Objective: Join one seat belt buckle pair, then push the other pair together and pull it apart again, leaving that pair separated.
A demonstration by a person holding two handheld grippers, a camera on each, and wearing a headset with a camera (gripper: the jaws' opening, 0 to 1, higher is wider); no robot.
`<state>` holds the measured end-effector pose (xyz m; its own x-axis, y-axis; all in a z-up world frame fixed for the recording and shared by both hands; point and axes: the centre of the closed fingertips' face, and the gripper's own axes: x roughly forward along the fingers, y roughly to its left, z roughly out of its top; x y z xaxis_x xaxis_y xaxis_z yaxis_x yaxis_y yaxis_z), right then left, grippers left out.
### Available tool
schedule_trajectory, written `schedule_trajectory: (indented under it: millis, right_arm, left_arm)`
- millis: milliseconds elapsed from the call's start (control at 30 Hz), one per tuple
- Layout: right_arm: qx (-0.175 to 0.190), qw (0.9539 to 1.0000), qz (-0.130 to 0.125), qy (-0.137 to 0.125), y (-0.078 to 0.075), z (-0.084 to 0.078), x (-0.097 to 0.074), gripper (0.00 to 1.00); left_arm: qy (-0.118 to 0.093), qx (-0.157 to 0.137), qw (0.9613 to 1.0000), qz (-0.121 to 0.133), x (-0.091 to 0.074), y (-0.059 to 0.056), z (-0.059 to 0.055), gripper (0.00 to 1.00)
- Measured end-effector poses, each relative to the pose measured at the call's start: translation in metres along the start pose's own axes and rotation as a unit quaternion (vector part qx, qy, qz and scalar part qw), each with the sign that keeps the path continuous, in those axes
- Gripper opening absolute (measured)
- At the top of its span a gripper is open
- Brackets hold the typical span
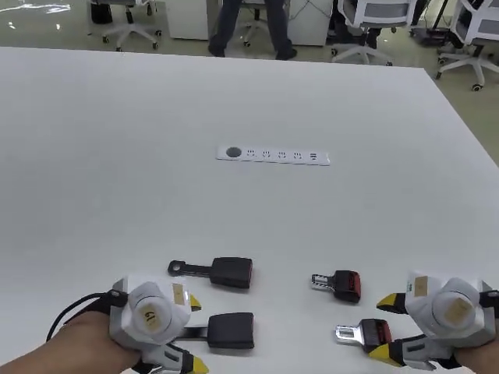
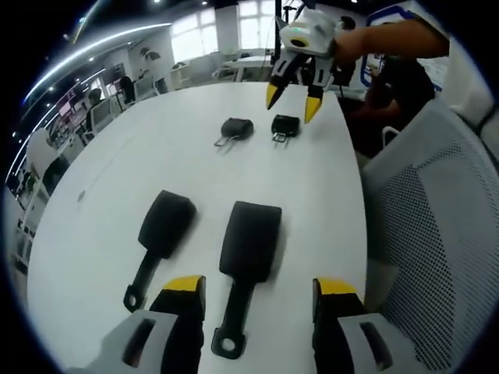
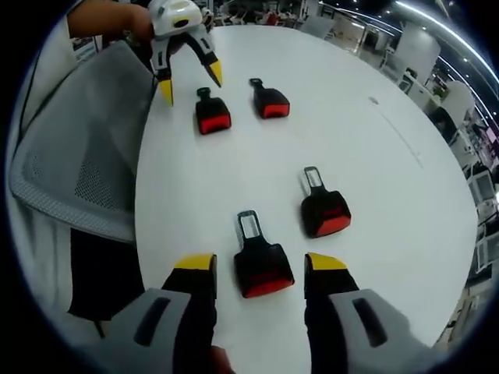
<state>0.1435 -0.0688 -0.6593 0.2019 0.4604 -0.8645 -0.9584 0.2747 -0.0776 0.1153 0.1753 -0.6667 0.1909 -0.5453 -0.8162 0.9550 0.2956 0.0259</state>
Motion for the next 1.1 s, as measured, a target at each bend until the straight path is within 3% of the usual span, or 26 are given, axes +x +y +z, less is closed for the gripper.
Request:
schedule_trajectory:
  millis: [167,400,567,700,1067,1100]
  right_arm:
    - [-0.021,0.9994,0.023,0.018,0.004,-0.007,0.01,0.4]
    - [-0.027,0.9986,0.034,0.03,0.004,-0.019,0.014,0.4]
    - [-0.035,0.9978,0.045,0.032,0.004,-0.021,0.016,0.4]
    - [-0.036,0.9975,0.052,0.032,0.0,-0.025,0.018,0.38]
    - [-0.046,0.996,0.07,0.032,-0.005,-0.029,0.023,0.35]
    - [-0.049,0.9958,0.071,0.032,-0.005,-0.029,0.024,0.35]
  left_arm:
    - [0.019,0.022,0.9995,-0.014,0.012,0.004,-0.005,0.55]
    - [0.021,0.037,0.9988,-0.022,0.017,0.005,0.009,0.52]
    - [0.031,0.051,0.9979,-0.026,0.023,0.007,0.009,0.49]
    - [0.027,0.049,0.9981,-0.026,0.026,0.014,0.01,0.45]
    - [0.048,0.073,0.9949,-0.051,0.03,0.009,0.008,0.36]
    - [0.042,0.07,0.9951,-0.055,0.03,0.007,0.01,0.35]
